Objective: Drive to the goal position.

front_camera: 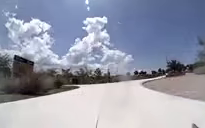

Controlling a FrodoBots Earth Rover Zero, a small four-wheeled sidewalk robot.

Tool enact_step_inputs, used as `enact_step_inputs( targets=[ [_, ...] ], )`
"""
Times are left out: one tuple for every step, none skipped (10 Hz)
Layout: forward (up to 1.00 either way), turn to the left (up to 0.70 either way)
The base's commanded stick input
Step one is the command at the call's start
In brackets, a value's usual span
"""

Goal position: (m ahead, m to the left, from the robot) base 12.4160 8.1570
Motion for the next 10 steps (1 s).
enact_step_inputs(
  targets=[
    [0.85, -0.01],
    [0.85, -0.01],
    [0.85, -0.01],
    [0.85, -0.01],
    [0.85, -0.01],
    [0.85, -0.01],
    [0.85, -0.01],
    [0.85, -0.01],
    [0.85, -0.01],
    [0.85, -0.01]
  ],
)
